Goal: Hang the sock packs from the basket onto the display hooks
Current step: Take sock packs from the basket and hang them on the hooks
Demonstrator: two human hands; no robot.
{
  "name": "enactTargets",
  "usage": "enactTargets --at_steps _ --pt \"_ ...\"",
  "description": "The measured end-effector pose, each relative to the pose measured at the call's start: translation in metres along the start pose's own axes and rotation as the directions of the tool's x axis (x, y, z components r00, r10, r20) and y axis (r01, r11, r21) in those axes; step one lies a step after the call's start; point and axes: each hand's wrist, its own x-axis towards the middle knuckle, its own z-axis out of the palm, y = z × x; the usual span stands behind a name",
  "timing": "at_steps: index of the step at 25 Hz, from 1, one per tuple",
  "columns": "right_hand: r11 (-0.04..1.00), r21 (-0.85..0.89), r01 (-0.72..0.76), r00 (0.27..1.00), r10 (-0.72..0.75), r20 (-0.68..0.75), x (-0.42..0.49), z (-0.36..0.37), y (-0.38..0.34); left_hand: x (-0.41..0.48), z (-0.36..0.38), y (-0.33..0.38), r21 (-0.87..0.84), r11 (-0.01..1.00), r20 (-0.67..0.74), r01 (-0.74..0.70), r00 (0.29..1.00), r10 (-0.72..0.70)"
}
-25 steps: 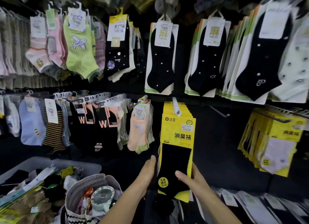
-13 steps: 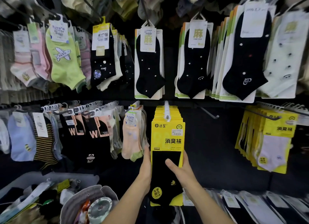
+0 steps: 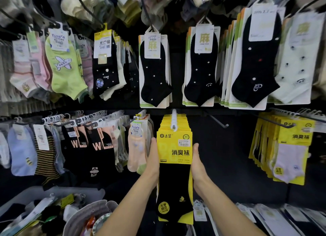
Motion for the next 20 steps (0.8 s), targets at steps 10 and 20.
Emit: enactTargets --at_steps 10,20 --pt "0.903 -0.196 0.383 0.917 -0.397 -0.034 0.009 0.006 -0.028 0.004 -0.003 0.007 0.33 0.883 0.087 -0.334 0.942 0.323" --pt "0.888 -0.295 0.354 0.925 -0.379 -0.03 -0.004 0.003 0.003 -0.011 -0.014 -0.018 0.418 0.836 0.162 -0.354 0.935 0.315"
